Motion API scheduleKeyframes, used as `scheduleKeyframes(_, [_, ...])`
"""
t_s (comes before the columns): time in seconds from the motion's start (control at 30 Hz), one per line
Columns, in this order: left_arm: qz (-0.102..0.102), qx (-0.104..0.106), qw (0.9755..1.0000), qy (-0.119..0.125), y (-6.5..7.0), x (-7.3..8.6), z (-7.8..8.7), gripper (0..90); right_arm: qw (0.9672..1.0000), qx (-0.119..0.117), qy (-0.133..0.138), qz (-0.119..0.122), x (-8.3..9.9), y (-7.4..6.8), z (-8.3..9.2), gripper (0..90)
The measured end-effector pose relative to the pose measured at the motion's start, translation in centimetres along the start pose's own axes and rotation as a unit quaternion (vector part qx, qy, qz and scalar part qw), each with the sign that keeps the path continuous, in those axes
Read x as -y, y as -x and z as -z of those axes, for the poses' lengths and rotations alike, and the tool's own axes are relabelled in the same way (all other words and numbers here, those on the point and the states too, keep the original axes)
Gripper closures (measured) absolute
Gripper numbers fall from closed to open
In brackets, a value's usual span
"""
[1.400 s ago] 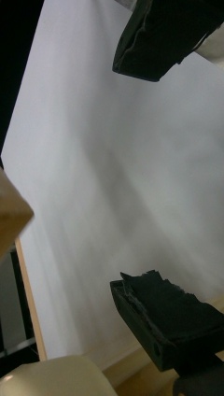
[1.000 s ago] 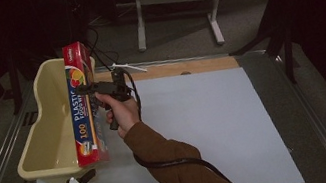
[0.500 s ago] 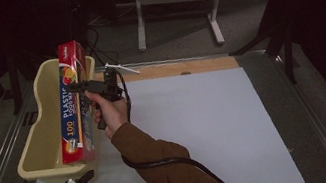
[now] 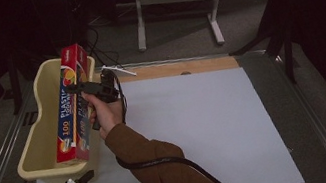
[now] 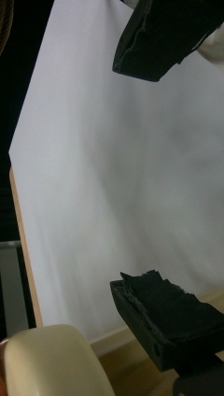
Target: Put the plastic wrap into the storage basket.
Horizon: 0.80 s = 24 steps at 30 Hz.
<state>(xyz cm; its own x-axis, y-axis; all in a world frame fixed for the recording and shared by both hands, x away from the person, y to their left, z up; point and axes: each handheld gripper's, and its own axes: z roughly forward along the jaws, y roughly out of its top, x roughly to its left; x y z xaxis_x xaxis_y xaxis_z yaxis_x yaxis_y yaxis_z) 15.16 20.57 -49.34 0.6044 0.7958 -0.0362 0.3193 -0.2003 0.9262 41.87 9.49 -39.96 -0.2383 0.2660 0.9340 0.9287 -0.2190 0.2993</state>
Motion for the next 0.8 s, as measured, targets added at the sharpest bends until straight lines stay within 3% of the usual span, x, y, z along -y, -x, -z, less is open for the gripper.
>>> scheduleKeyframes(0.8, [0.004,-0.002,1.0000,0.002,-0.04,0.06,0.09,0.6,0.9991,0.042,-0.004,-0.004,0.40,0.54,-0.92,37.1])
